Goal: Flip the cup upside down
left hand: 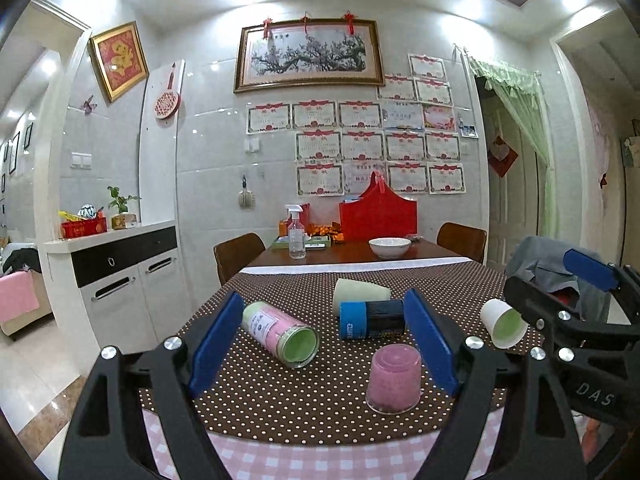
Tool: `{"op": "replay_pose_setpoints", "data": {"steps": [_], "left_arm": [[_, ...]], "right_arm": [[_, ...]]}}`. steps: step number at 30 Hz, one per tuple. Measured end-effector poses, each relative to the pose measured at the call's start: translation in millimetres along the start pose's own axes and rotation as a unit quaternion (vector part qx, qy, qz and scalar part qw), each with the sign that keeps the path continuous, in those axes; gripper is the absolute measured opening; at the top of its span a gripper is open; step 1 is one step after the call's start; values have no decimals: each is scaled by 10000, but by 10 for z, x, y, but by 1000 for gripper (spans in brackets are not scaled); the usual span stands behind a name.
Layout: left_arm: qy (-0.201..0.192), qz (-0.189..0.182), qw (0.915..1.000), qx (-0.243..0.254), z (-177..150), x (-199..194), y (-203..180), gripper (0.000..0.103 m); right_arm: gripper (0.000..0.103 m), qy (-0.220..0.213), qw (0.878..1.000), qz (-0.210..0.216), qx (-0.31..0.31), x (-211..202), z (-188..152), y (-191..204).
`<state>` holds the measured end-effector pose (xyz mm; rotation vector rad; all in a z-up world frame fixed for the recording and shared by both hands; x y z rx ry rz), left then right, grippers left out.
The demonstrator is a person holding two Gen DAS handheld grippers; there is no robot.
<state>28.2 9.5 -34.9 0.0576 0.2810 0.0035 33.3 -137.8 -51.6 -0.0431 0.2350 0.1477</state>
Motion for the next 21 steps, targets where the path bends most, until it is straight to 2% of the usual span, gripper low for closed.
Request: {"op": "replay_pose_setpoints", "data": {"steps": [21], "left_arm": [[-146,8,9999,-23,-17,-26,36,81]], "right_arm": [[91,-153,9999,-27,-41,-75,-12,5]]}}
Point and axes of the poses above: each gripper's, at about its wrist camera, not at the fingertips, and x roughly the way its jaws point, y to its left, z to its top, the point moved 3 cm from there along x, roughly the way its jaws point, and after that the axes turned 9 degrees about y, right-handed, at the moved point
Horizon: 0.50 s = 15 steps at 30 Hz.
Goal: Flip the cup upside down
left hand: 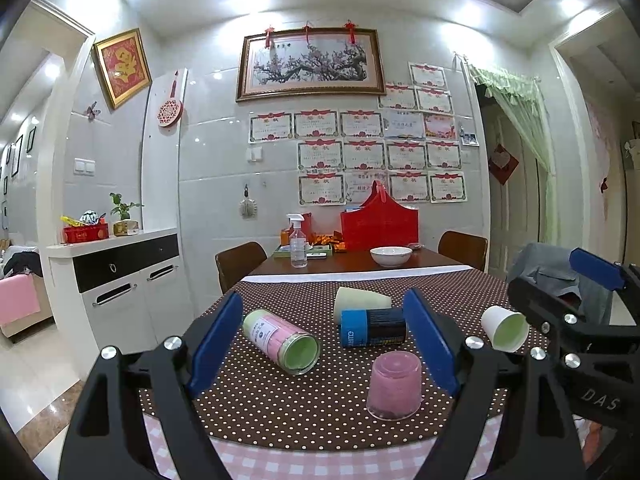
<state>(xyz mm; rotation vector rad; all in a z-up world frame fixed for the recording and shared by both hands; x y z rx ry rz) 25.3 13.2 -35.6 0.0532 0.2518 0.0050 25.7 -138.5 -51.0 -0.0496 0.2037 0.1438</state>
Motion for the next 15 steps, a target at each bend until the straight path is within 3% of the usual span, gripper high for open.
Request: {"op": "replay_pose_setpoints", "data": {"steps": [15], "left_arm": [[-10,25,10000,26,8,-3,-7,81]], "right_arm": [[91,14,10000,-9,9,-3,3,3]]}}
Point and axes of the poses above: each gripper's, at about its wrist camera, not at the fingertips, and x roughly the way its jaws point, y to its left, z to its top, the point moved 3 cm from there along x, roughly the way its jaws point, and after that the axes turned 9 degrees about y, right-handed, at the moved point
